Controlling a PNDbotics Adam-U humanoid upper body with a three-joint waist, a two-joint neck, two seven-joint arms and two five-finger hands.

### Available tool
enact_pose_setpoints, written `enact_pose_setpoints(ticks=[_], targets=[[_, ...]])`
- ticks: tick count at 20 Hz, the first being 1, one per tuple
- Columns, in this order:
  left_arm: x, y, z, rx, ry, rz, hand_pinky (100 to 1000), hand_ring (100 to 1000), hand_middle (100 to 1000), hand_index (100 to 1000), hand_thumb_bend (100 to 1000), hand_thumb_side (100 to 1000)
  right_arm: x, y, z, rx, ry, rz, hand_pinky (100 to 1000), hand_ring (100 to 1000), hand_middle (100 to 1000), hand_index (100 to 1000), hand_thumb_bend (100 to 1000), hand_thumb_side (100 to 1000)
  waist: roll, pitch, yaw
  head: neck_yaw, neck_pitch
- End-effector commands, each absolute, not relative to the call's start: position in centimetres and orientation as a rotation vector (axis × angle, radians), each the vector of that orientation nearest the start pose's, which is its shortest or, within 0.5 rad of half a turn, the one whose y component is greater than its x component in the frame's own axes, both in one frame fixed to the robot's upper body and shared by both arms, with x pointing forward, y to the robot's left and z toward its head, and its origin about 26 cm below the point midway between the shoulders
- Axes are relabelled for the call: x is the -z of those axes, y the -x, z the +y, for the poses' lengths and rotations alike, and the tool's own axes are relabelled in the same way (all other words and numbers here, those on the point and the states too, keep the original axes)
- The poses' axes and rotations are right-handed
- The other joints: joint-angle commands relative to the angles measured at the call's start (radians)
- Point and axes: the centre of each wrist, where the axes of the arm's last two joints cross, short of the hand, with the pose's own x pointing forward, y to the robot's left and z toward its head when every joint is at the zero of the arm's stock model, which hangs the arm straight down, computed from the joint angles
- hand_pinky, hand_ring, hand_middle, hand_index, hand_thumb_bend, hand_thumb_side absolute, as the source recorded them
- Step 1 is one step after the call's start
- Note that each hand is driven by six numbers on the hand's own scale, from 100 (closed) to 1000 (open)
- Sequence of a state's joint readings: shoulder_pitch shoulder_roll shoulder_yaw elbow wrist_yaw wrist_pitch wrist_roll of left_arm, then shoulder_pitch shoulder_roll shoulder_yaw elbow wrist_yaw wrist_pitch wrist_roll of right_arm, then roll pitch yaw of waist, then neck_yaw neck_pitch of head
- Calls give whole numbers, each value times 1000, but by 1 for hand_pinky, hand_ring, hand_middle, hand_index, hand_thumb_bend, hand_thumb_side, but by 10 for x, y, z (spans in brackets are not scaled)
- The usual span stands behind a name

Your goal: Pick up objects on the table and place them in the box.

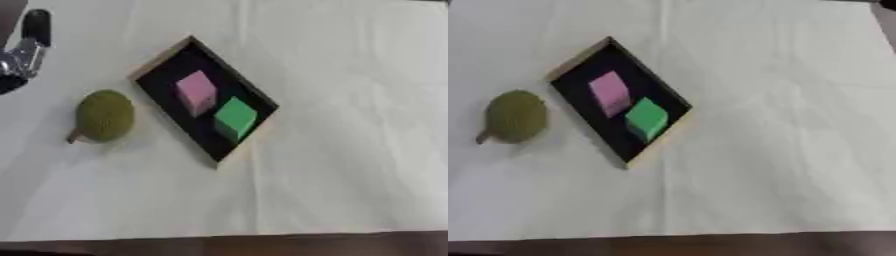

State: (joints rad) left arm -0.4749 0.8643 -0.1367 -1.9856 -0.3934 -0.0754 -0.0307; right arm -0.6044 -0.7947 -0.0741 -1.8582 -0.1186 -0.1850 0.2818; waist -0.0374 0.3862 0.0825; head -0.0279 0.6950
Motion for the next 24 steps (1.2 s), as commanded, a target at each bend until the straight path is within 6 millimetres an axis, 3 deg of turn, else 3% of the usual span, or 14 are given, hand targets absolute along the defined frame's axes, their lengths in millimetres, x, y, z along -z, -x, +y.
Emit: enact_pose_setpoints(ticks=[1, 4, 8, 15, 24], targets=[[-296, -294, 291, -1987, 1315, 2668, 735, 825, 801, 889, 226, 493, -351, -301, -330, 1403, -612, 3210, 1000, 960, 696, 837, 100, 459, 3, -20, -2, 0, 9], [-297, -292, 295, -2234, 1305, 2536, 760, 841, 816, 895, 255, 495, -350, -297, -332, 1370, -640, 3218, 1000, 959, 695, 837, 100, 466, 3, -18, -3, -3, 11], [-299, -291, 297, -2428, 1276, 2383, 766, 838, 791, 891, 323, 509, -350, -295, -331, 1348, -647, 3221, 1000, 956, 693, 833, 100, 463, 1, -18, -7, -3, 11], [-299, -290, 301, -2580, 1287, 2270, 777, 846, 763, 893, 378, 582, -348, -295, -331, 1354, -647, 3224, 1000, 954, 692, 829, 100, 464, 2, -17, -3, -5, 11], [-299, -292, 291, -2623, 1373, 2203, 783, 805, 772, 894, 408, 547, -346, -296, -330, 1369, -635, 3231, 1000, 951, 690, 825, 100, 463, 1, -19, -8, 4, 4]])
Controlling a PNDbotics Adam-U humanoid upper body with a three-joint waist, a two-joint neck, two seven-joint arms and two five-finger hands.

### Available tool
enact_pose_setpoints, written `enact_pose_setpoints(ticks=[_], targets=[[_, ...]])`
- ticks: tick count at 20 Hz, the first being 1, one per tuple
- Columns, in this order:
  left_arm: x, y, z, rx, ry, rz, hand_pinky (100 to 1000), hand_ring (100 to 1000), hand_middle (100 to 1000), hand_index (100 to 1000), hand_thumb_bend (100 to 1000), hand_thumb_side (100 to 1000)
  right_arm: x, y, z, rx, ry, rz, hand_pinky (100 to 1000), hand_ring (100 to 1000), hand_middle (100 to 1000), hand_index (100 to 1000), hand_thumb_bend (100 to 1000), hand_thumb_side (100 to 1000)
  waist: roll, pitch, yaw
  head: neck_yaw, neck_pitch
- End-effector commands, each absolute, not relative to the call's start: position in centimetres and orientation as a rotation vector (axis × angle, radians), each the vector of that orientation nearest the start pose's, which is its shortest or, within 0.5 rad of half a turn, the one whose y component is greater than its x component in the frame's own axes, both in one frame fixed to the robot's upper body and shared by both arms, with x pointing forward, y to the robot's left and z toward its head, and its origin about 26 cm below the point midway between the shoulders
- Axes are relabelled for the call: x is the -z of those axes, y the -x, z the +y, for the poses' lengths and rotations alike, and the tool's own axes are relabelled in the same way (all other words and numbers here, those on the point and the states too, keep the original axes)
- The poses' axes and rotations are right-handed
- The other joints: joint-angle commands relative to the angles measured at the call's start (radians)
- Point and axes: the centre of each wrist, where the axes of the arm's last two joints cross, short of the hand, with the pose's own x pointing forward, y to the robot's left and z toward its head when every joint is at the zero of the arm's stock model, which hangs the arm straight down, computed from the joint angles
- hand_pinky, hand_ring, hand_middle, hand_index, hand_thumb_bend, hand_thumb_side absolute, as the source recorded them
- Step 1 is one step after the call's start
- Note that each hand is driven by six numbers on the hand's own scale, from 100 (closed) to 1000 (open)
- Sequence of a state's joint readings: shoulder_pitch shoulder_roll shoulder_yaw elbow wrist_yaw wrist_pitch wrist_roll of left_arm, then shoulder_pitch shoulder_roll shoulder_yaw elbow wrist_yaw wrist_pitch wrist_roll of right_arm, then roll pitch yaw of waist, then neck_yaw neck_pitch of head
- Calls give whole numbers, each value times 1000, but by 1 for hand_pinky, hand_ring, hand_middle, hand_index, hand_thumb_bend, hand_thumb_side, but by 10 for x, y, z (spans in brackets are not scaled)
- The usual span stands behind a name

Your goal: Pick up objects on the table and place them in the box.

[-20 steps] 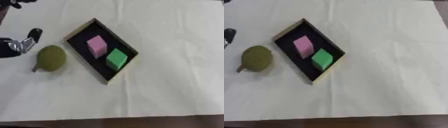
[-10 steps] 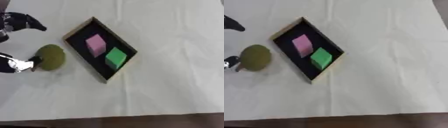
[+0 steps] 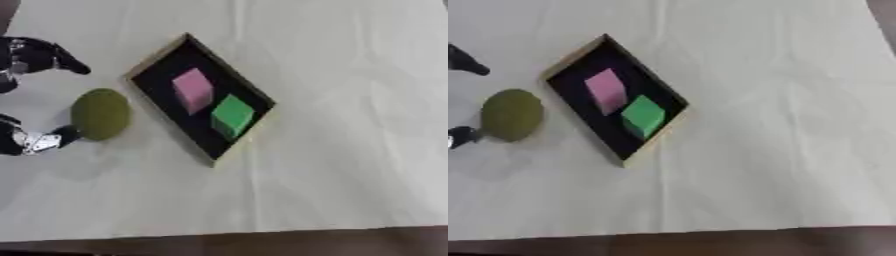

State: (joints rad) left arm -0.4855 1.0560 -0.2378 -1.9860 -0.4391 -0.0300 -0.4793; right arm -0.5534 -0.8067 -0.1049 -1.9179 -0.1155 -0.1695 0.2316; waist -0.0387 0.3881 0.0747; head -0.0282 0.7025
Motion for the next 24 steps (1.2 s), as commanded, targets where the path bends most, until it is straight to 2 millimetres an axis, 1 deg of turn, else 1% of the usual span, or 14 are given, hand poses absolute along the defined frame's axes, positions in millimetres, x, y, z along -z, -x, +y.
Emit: enact_pose_setpoints(ticks=[1, 3, 5, 9, 12, 17, 21, 23, 24], targets=[[-298, -292, 289, 1840, -972, -1538, 783, 799, 773, 894, 403, 528, -345, -296, -330, 1371, -635, 3231, 1000, 951, 689, 825, 100, 463, 2, -21, -1, 5, -5], [-295, -296, 287, 1835, -974, -1504, 784, 799, 775, 896, 398, 493, -344, -296, -331, 1371, -633, 3236, 1000, 950, 687, 824, 100, 451, 2, -21, -4, 8, -7], [-292, -301, 287, 1833, -965, -1474, 787, 802, 780, 898, 400, 459, -343, -296, -331, 1372, -631, 3241, 1000, 949, 686, 823, 100, 464, 2, -20, -5, 9, -8], [-285, -313, 287, 1827, -950, -1421, 790, 806, 783, 898, 399, 428, -342, -297, -332, 1370, -629, 3251, 1000, 948, 685, 819, 100, 464, 2, -18, -8, 11, -9], [-280, -323, 289, 1823, -956, -1368, 800, 813, 787, 895, 406, 379, -341, -297, -332, 1376, -622, 3254, 1000, 947, 684, 815, 100, 465, 3, -17, -11, 14, -11], [-272, -337, 295, 1820, -984, -1300, 805, 817, 791, 895, 404, 355, -340, -297, -333, 1367, -619, 3261, 1000, 945, 682, 813, 100, 466, 3, -16, -13, 19, -19], [-267, -345, 296, 1822, -1004, -1280, 794, 806, 777, 884, 372, 328, -339, -297, -333, 1370, -613, 3267, 1000, 944, 681, 811, 100, 466, 3, -16, -14, 23, -33], [-266, -346, 296, 1825, -1010, -1285, 776, 785, 754, 865, 353, 311, -338, -297, -333, 1366, -613, 3272, 1000, 944, 680, 810, 100, 468, 3, -15, -14, 23, -40], [-265, -347, 295, 1827, -1013, -1289, 756, 759, 726, 843, 325, 276, -338, -298, -334, 1363, -613, 3275, 1000, 943, 679, 809, 100, 468, 2, -14, -14, 23, -41]])
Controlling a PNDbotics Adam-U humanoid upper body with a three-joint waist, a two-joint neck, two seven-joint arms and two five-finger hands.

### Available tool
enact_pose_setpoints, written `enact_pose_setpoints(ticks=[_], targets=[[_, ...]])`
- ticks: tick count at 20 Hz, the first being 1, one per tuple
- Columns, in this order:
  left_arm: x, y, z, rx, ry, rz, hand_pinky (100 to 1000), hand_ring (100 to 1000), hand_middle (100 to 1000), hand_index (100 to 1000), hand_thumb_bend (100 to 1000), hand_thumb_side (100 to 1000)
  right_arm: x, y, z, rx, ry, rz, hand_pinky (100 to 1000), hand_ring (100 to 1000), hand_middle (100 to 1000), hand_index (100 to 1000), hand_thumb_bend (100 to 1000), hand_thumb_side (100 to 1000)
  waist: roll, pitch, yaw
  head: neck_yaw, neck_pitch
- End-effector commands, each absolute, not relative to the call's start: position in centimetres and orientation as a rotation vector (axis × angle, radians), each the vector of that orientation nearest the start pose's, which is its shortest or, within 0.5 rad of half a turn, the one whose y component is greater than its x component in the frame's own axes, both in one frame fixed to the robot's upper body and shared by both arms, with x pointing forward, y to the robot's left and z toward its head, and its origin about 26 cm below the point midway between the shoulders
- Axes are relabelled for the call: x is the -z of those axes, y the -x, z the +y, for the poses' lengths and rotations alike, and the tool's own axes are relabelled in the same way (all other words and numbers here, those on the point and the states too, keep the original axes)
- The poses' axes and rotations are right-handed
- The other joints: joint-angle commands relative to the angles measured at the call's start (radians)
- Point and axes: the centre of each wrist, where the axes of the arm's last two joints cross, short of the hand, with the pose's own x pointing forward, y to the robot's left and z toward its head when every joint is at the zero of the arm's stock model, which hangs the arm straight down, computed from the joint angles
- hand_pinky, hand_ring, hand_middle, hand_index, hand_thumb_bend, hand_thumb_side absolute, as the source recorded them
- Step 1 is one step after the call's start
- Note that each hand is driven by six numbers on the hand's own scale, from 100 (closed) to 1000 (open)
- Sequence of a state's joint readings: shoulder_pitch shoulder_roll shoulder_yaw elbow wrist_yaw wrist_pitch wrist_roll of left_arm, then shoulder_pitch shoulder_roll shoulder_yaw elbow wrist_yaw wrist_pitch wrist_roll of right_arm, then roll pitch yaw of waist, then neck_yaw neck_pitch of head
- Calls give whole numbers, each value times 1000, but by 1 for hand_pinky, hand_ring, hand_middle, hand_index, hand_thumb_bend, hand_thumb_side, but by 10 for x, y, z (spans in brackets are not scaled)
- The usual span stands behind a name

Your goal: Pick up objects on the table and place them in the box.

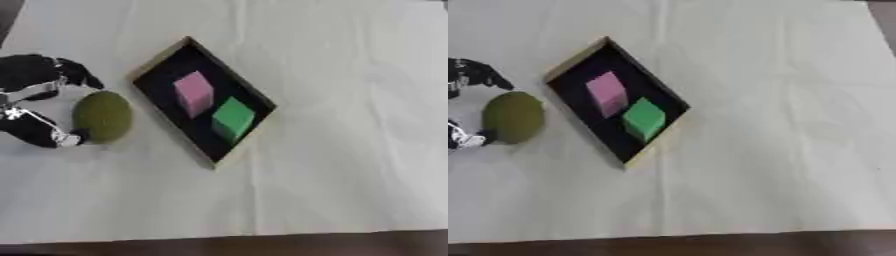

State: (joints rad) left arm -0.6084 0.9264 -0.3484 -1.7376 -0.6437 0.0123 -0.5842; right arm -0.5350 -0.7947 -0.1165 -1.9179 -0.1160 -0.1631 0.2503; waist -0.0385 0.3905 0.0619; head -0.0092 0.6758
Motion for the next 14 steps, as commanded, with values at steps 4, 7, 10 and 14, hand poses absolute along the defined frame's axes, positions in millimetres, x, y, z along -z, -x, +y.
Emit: enact_pose_setpoints(ticks=[4, 7, 10, 14], targets=[[-265, -347, 291, 1822, -1022, -1335, 691, 655, 615, 771, 250, 210, -336, -298, -335, 1360, -613, 3288, 1000, 935, 678, 807, 100, 470, 2, -16, 0, 4, -12], [-265, -348, 287, 1826, -1028, -1361, 655, 605, 564, 734, 218, 180, -335, -299, -336, 1355, -609, 3300, 1000, 932, 676, 806, 100, 470, 3, -17, -1, 4, -11], [-263, -349, 284, 1829, -1036, -1381, 610, 561, 518, 681, 163, 100, -334, -299, -337, 1354, -607, 3308, 1000, 931, 675, 803, 100, 470, 4, -18, -3, 3, -9], [-264, -347, 282, 1814, -1058, -1426, 577, 528, 473, 620, 111, 100, -332, -299, -339, 1352, -608, 3320, 1000, 930, 673, 800, 100, 470, 5, -18, -3, -2, -5]])
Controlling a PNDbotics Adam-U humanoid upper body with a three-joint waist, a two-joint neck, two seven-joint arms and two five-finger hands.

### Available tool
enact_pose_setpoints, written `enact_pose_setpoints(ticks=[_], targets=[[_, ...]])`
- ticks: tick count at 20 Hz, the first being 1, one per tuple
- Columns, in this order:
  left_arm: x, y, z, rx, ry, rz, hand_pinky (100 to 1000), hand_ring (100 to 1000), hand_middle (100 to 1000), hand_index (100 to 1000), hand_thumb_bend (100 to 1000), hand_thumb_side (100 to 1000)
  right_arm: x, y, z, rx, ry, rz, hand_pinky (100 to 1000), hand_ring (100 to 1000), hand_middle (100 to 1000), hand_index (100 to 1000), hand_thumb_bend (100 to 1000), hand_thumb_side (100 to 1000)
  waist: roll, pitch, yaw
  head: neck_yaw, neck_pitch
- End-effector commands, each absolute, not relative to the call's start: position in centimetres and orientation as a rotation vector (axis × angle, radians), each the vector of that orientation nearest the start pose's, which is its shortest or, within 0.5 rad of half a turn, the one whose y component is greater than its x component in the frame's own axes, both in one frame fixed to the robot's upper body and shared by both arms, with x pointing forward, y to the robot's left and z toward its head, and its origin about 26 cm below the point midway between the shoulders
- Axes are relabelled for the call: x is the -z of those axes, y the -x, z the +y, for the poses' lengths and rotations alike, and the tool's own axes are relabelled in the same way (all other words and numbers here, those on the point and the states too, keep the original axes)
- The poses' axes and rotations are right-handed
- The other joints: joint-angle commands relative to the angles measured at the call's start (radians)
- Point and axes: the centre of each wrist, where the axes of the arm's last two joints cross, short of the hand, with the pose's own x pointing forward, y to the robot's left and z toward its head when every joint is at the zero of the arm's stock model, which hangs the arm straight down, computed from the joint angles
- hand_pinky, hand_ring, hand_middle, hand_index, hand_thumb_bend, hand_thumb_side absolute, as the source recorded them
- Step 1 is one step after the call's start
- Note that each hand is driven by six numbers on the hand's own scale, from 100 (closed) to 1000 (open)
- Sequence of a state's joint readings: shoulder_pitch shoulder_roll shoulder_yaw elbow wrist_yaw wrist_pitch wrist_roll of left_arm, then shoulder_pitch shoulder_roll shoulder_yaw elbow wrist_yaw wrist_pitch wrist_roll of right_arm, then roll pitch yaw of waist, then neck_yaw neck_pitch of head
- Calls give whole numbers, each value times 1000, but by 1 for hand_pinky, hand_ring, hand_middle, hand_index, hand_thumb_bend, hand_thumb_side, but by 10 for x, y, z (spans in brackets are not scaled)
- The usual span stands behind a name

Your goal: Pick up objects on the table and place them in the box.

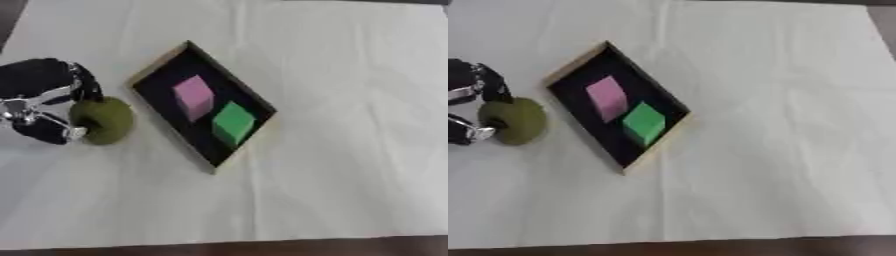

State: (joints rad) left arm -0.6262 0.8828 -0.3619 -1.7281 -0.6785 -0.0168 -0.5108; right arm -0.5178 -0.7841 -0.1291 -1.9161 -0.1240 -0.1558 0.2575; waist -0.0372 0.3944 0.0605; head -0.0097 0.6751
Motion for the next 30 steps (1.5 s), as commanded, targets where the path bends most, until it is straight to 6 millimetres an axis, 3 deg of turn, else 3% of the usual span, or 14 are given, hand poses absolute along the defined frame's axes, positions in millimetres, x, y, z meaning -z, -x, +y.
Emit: enact_pose_setpoints(ticks=[1, 8, 14, 23, 30], targets=[[-268, -344, 281, 1810, -1077, -1452, 574, 524, 469, 615, 110, 100, -332, -299, -340, -984, 444, -2416, 1000, 930, 672, 800, 100, 470, 4, -22, -2, -6, -2], [-314, -302, 259, 1801, -1207, -1693, 557, 513, 457, 600, 124, 100, -331, -297, -344, -960, 456, -2416, 1000, 925, 668, 797, 100, 470, 6, -25, 4, -34, 13], [-344, -295, 243, 1749, -1231, -1871, 553, 511, 458, 603, 103, 100, -330, -298, -343, -964, 444, -2407, 1000, 924, 665, 796, 100, 470, 10, -33, 8, -45, 20], [-347, -335, 227, 1646, -1169, -1857, 545, 507, 456, 602, 100, 100, -328, -302, -341, -973, 407, -2396, 1000, 924, 663, 797, 100, 470, 9, -33, 3, -42, 20], [-330, -369, 219, 1650, -1164, -1779, 546, 511, 459, 605, 100, 100, -327, -303, -340, -977, 389, -2397, 1000, 925, 663, 797, 100, 470, 6, -26, -3, -33, 18]])
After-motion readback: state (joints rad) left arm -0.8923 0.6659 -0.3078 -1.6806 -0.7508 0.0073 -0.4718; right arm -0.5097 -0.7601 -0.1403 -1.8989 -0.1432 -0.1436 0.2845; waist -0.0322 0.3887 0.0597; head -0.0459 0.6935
